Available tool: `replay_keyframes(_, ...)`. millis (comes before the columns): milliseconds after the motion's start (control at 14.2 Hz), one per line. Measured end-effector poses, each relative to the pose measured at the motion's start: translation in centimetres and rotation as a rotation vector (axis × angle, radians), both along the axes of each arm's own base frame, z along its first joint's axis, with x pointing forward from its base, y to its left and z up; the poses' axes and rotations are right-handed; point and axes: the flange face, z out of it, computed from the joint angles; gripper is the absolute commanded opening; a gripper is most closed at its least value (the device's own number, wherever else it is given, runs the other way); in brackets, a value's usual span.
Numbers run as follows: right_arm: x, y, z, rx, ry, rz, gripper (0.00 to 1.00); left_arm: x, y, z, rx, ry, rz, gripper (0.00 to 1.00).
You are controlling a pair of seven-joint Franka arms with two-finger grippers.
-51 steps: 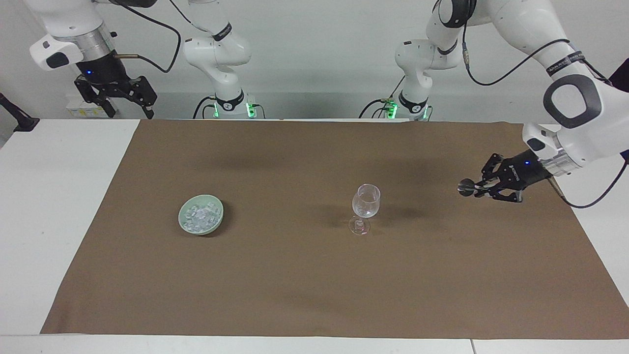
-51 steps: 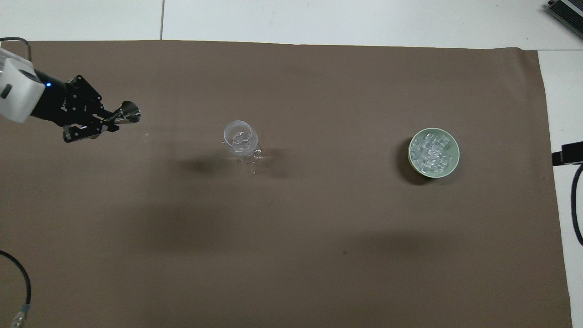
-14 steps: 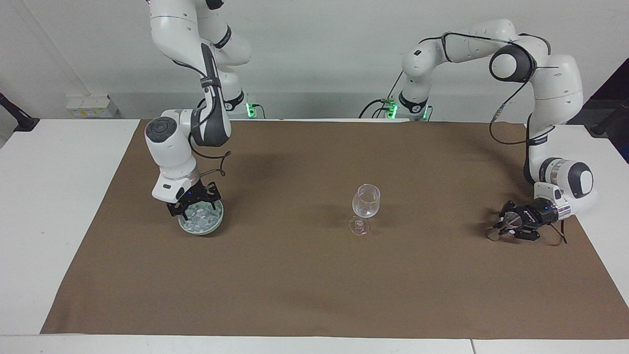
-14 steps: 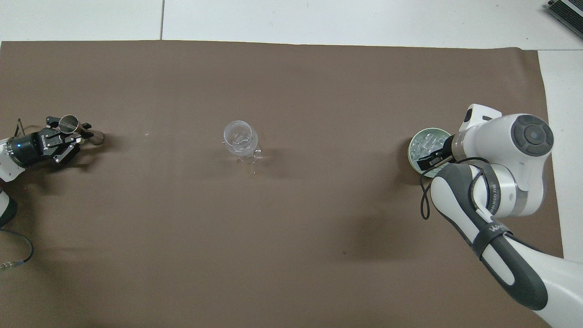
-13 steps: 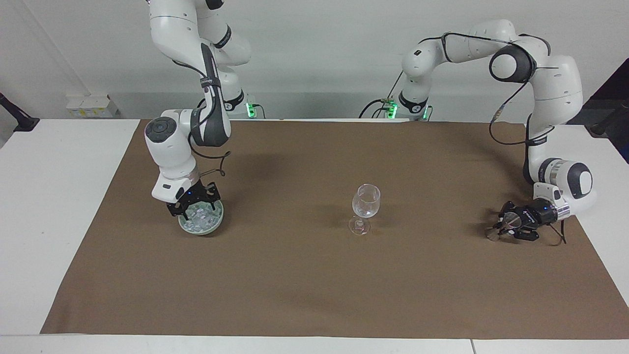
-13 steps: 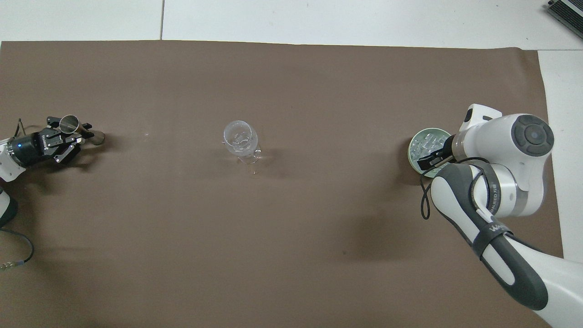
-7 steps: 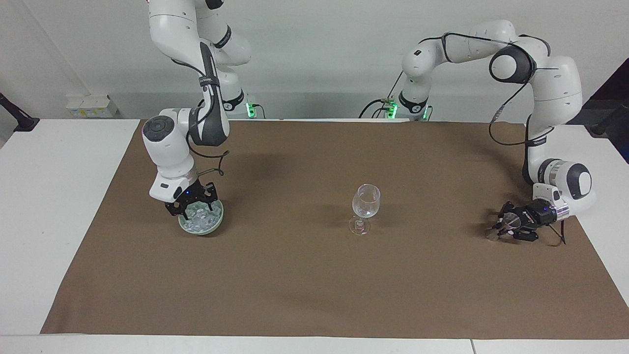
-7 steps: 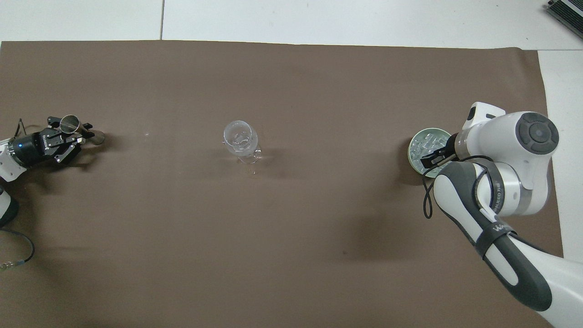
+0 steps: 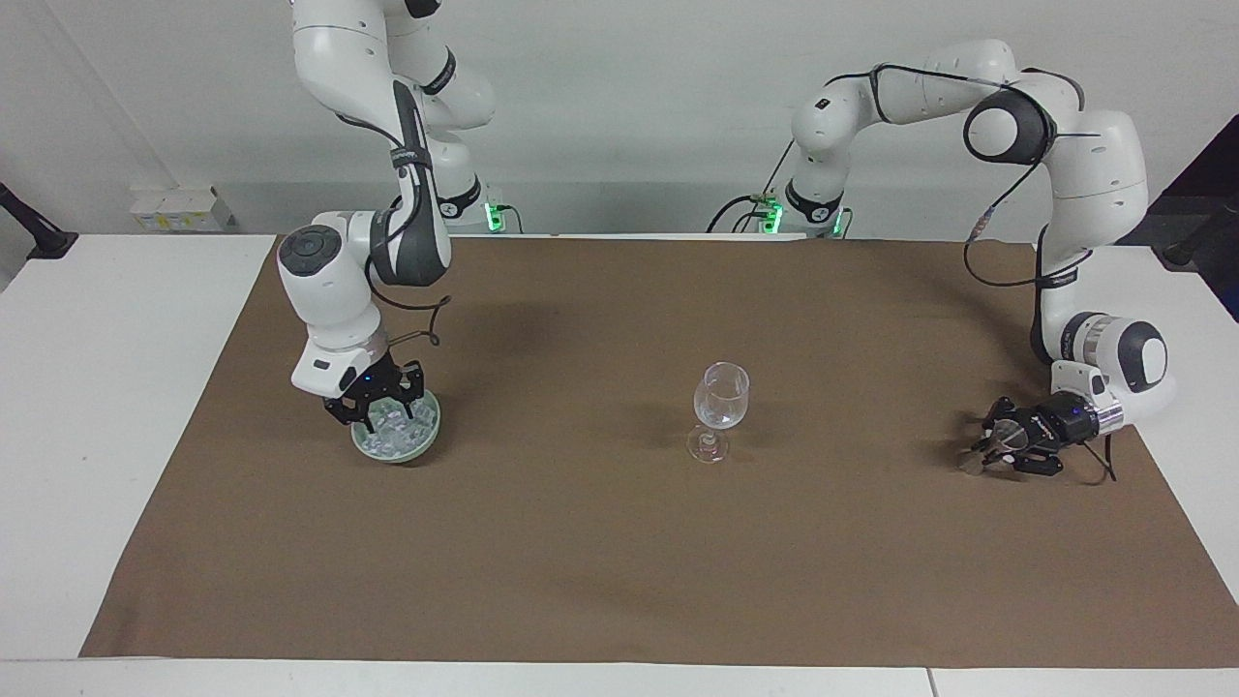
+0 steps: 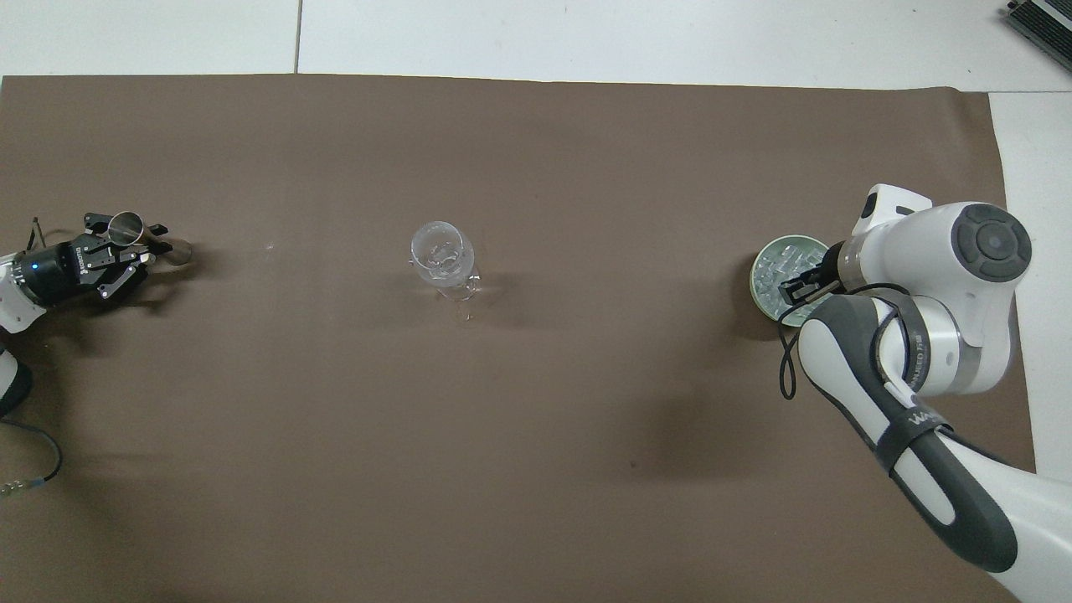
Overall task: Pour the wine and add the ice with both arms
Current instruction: 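Set down the jigger with the left gripper while the right gripper grasps the cup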
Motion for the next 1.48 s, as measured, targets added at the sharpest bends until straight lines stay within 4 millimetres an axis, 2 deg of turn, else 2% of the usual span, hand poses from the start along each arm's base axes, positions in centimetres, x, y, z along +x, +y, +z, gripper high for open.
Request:
replay_keyframes(211,0.0,0.1,0.0,0.0,-0.001,0.0,0.55,0.1,0.2,0.2,0.003,-0.004,0.001,0.36)
replay_keyframes(282,0.0,0.3,0.1,0.001,-0.002,0.001,0.54,0.1,0.2,0.2,0.003,-0.003,0.001,0.46)
replay_keyframes(352,0.1,0.6,0.1,0.003,-0.003,0.005,0.49,0.1,0.2,0.2,0.001,0.001,0.002,0.48)
replay_keyframes(423,0.1,0.8,0.1,0.003,-0.004,0.009,0.46,0.1,0.2,0.2,0.0,0.006,0.002,0.57)
replay_keyframes(564,0.1,0.9,0.2,0.004,-0.005,0.011,0.41,0.1,0.6,0.4,0.002,0.007,0.007,0.67)
replay_keyframes(634,0.1,0.9,0.2,0.004,-0.005,0.011,0.38,0.2,0.8,0.5,0.005,0.008,0.01,0.68)
replay_keyframes(705,0.1,0.9,0.2,0.004,-0.005,0.011,0.36,0.2,1.1,0.7,0.008,0.008,0.012,0.77)
replay_keyframes(916,0.1,0.9,0.2,0.004,-0.005,0.011,0.27,0.2,1.7,0.9,0.023,0.005,0.014,0.92)
replay_keyframes(1057,0.1,0.9,0.2,0.004,-0.005,0.011,0.23,0.0,2.1,1.0,0.051,0.01,-0.002,0.92)
replay_keyframes(1268,0.1,0.9,0.2,0.004,-0.005,0.011,0.17,-0.7,4.1,1.7,0.113,0.02,-0.008,0.92)
replay_keyframes(1479,0.2,0.9,0.4,0.004,-0.009,0.011,0.04,-1.0,5.5,5.1,0.217,0.076,-0.053,0.91)
